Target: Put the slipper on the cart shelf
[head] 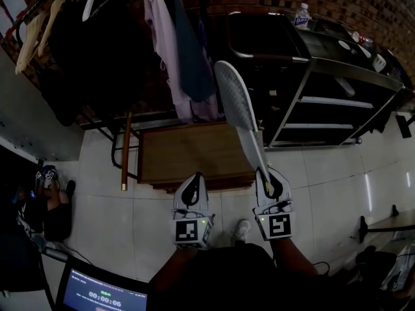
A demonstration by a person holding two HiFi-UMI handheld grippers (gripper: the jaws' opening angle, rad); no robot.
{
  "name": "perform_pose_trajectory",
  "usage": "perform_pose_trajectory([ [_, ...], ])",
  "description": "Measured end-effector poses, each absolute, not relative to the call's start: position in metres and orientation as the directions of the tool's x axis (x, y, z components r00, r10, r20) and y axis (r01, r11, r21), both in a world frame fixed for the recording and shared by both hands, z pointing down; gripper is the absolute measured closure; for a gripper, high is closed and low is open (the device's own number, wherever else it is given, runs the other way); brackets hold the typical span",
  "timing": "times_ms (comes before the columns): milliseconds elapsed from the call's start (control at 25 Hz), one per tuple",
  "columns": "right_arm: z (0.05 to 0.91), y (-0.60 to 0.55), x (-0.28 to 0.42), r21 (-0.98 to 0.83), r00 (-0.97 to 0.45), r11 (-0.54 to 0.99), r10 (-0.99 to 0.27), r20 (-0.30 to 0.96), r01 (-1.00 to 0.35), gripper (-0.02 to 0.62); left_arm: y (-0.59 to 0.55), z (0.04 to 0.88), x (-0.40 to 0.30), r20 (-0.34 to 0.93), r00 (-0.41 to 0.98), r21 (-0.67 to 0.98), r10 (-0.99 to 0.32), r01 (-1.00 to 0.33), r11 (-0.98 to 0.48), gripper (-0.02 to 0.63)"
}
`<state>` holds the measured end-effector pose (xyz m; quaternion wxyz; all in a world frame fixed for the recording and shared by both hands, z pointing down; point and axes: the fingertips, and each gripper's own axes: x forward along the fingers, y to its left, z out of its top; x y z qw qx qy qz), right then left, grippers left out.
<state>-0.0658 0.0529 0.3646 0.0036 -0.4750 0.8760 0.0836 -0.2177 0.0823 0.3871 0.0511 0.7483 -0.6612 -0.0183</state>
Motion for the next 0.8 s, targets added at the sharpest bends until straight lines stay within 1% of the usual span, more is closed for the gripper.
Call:
perform_pose_trajectory([
  [160, 0.364, 0.053, -0.067, 0.16, -0.548, 0.53, -0.83, -0.1, -0.833, 0.56, 0.083, 0.378, -0.216, -0.003, 0.128, 0.059, -0.992, -0.99, -0.128, 0.594],
  [440, 0.37, 0.049, -0.057, 0.163, -0.53, 0.514, -0.845, -0.077, -0.842, 0.558, 0.079, 0.375, -0.214, 0.008, 0.123, 0.061, -0.992, -0.991, -0.122, 0.594],
  [600, 0.378, 0.04, -0.034, 0.162, -0.514, 0.5, -0.855, -0.063, -0.851, 0.558, 0.069, 0.375, -0.195, 0.012, 0.129, 0.049, -0.992, -0.991, -0.128, 0.594],
  [800, 0.377, 0.025, 0.011, 0.18, -0.49, 0.472, -0.869, -0.068, -0.863, 0.558, 0.044, 0.368, -0.153, -0.016, 0.157, 0.034, -0.987, -0.987, -0.158, 0.594],
])
